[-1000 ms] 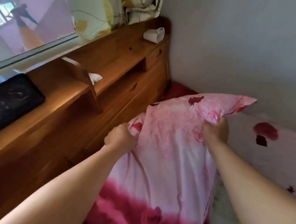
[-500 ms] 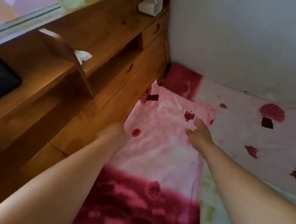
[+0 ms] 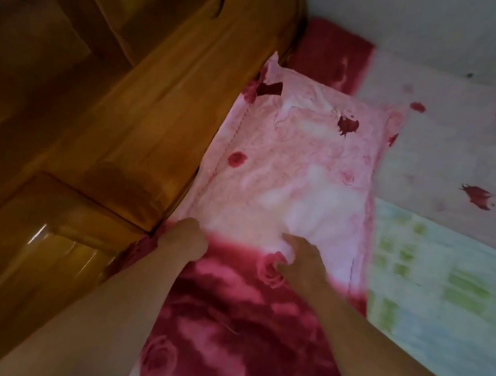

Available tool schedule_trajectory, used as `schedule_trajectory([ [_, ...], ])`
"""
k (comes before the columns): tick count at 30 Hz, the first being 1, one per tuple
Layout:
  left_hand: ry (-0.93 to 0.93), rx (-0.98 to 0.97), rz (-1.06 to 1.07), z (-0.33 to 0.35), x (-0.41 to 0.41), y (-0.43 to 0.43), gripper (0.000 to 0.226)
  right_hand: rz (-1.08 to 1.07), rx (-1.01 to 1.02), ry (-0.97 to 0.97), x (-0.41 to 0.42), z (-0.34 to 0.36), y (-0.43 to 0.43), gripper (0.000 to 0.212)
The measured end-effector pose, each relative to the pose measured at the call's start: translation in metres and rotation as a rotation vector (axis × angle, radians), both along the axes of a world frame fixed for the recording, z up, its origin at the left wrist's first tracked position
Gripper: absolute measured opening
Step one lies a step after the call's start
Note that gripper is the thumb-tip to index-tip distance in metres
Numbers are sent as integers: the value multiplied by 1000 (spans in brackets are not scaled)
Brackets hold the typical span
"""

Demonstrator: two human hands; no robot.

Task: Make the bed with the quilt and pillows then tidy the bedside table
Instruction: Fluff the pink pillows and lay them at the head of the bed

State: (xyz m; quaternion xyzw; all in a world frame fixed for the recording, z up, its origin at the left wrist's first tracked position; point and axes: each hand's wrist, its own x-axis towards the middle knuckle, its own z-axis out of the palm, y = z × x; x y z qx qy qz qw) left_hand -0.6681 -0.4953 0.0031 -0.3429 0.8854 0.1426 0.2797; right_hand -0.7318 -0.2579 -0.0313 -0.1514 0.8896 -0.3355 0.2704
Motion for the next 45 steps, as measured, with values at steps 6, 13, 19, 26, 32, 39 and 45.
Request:
schedule_trajectory([
  [6, 153, -68, 221, -37, 25, -10, 57, 297, 160, 442, 37, -25, 9, 105],
  [13, 95, -48, 309, -62, 26, -16, 91, 416, 261, 565, 50, -40, 6, 114],
  [19, 135, -73, 261, -64, 19, -17, 79, 424, 302, 587, 50, -41, -5, 77],
  [26, 326, -113, 30, -31, 10, -4, 25, 381, 259, 538, 42, -36, -21, 41],
  [32, 419, -543, -113, 15, -12, -21, 26, 237, -71, 274, 35, -2, -46, 15],
  [39, 317, -381, -255, -24, 1, -7, 56, 80, -179, 257, 13, -18, -33, 30],
  [45, 437, -237, -413, -48, -47, 45, 86, -233, 104, 319, -51, -31, 5, 32],
])
